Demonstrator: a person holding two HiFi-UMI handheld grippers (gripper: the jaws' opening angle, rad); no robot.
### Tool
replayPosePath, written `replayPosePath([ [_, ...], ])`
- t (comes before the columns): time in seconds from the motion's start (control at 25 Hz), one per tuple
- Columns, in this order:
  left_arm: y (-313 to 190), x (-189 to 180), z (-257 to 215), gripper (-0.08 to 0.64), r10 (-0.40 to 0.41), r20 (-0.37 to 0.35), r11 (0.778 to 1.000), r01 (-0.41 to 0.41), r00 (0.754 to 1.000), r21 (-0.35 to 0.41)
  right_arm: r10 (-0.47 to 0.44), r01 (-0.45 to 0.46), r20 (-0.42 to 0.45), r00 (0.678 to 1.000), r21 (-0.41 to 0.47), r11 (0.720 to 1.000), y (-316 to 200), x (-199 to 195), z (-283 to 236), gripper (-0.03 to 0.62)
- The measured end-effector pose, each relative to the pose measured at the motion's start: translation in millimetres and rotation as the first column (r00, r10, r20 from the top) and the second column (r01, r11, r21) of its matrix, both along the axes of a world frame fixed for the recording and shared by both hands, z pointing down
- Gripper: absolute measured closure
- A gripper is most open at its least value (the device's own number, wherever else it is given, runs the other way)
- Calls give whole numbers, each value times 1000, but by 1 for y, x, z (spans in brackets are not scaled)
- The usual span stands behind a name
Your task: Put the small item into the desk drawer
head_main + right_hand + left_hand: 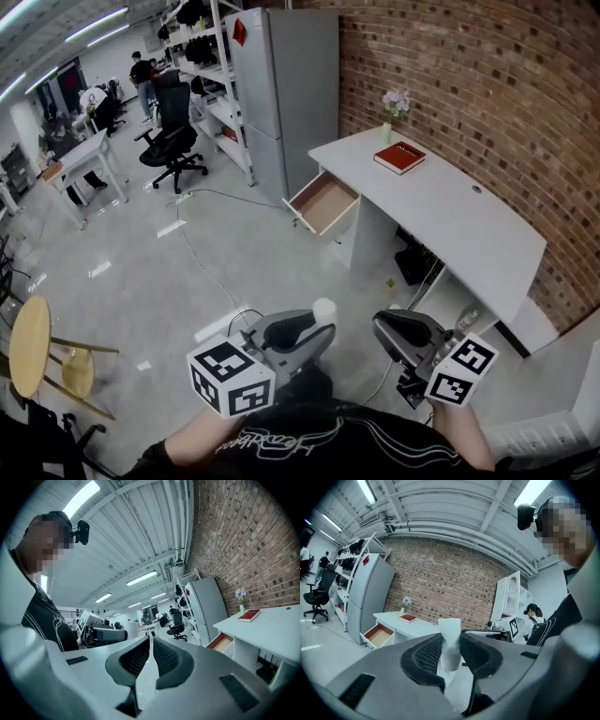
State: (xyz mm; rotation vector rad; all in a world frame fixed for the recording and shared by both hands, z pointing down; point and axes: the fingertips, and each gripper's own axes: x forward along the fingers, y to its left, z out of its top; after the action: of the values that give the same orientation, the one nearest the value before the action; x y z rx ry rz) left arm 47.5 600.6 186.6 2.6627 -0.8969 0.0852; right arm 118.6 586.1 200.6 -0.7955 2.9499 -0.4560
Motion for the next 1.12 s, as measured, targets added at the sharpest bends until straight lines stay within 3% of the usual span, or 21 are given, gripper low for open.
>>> replayPosePath([
  [0.36,-89,-35,14,420,-37,-18,999,37,999,-10,-13,13,-16,1000,-3,1000,-90,-31,7,535],
  [0.64,-234,-81,28,420,-56,15,997,57,998,-59,-11,9,-30,1000,-75,997,-233,-81,25,535],
  [1.12,-498,-145,62,420,-1,55,987,10,998,-158,45,-54,-50,998,-195,979,-488,-142,60,535],
])
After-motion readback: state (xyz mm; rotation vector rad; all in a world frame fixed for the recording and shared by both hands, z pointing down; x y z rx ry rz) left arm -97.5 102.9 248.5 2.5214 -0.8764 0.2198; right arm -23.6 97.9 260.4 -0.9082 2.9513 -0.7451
